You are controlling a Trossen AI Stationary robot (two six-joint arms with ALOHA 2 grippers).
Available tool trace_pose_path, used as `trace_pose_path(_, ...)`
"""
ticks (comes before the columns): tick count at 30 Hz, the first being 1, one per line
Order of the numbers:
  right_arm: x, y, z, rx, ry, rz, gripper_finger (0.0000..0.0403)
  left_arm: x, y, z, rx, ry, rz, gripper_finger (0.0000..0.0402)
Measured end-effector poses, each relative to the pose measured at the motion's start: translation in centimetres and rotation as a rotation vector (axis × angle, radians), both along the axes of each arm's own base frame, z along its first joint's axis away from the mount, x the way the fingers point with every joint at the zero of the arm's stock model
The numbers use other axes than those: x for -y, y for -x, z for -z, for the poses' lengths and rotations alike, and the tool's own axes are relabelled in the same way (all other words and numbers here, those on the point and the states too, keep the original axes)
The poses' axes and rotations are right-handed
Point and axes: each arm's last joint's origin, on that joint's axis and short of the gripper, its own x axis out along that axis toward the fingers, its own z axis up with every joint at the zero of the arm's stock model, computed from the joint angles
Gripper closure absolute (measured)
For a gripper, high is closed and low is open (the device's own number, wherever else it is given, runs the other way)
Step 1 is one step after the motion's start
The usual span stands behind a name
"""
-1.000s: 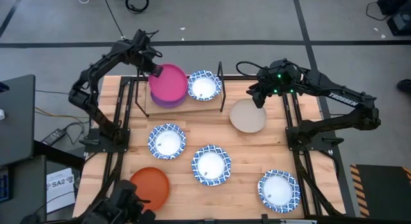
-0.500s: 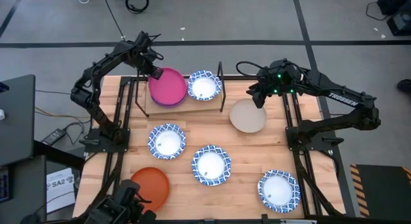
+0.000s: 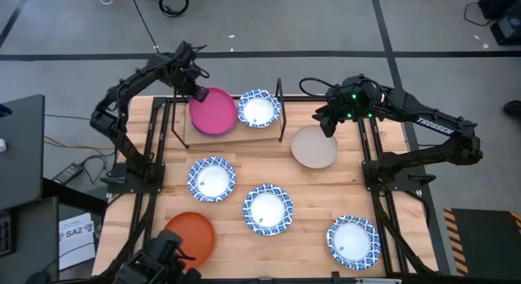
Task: Place and stack plates onto a shelf
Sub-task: Stack the pink plate on top of the purple violet on the shelf, then stack the blue patterned bowl on top of the blue patterned bowl on the shelf
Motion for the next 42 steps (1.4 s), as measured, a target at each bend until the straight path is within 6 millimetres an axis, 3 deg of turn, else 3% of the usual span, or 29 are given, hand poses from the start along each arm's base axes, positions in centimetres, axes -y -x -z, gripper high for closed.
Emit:
trace_pose_path(8, 0.0, 0.0, 0.0, 0.0, 0.0, -0.002, 0.0273, -0.5, -0.8, 1.7, -0.033, 0.043, 0.013, 0.0381)
trace_pose_path(15, 0.0, 0.0, 0.0, 0.0, 0.0, -0.002, 0.0273, -0.6, -0.8, 1.8, -0.037, 0.043, 0.012, 0.0376)
trace_pose_path(42, 0.0, 0.0, 0.0, 0.0, 0.0, -0.002, 0.0273, -0.6, -0.7, 1.8, -0.068, 0.029, 0.007, 0.0253)
